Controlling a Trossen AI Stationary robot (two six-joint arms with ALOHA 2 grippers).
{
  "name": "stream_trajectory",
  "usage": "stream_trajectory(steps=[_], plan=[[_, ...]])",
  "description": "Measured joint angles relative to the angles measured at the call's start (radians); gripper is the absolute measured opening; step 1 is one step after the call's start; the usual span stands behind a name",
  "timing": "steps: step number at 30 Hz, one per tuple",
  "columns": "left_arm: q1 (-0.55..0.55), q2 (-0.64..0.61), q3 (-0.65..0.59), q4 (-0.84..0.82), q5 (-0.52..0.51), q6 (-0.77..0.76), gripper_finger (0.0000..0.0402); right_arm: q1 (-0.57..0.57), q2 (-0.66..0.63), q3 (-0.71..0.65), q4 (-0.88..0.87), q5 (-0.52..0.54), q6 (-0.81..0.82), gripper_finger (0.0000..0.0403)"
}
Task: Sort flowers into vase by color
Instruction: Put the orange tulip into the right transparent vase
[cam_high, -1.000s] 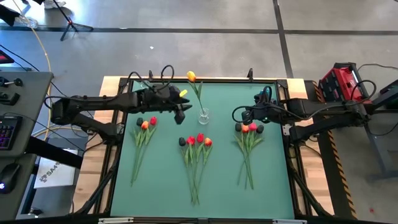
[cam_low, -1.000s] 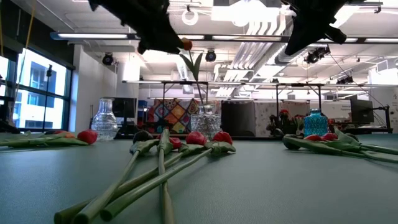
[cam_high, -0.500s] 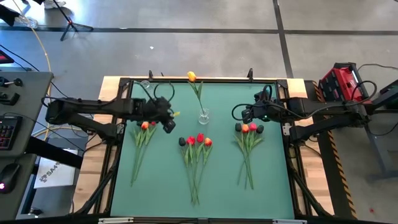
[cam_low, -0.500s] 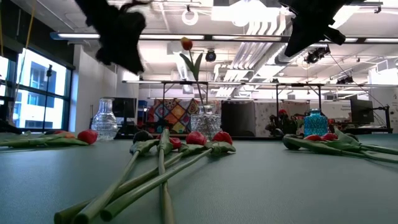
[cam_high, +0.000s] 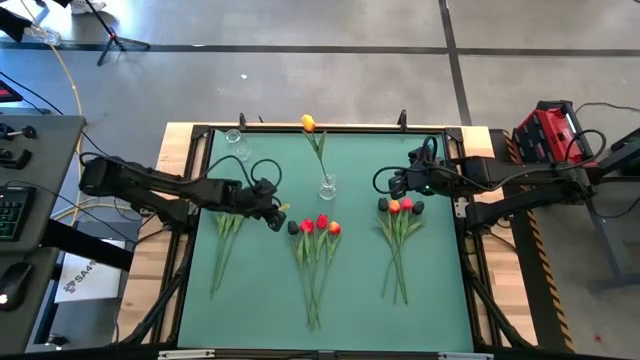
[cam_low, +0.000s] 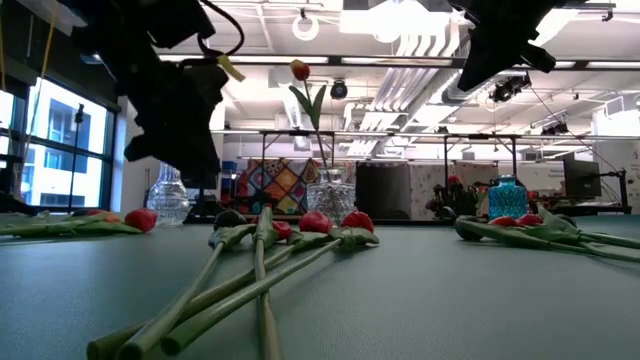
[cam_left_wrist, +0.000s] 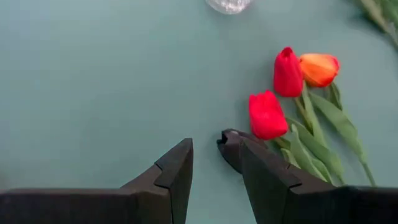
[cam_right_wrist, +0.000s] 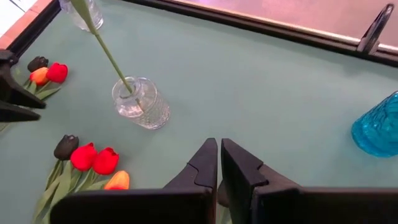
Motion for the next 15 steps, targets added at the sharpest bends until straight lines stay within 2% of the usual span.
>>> stream_trajectory(steps=[5,10,15], plan=[[-0.03,0.09,0.0,0.135,0.018,-0.043,0.0119,0.001,0.0,-0.018,0.007,-0.031,0.022,0.0011],[-0.052,0.147,0.0,0.264,0.062,-0.049,0.0119,0.012,0.0,-0.086,0.041,-0.121,0.129,0.0011],[-0.053,0.123,0.0,0.261,0.081,-0.07,0.0119,0.078,0.006,-0.2,0.275,-0.179,0.233,0.0011]])
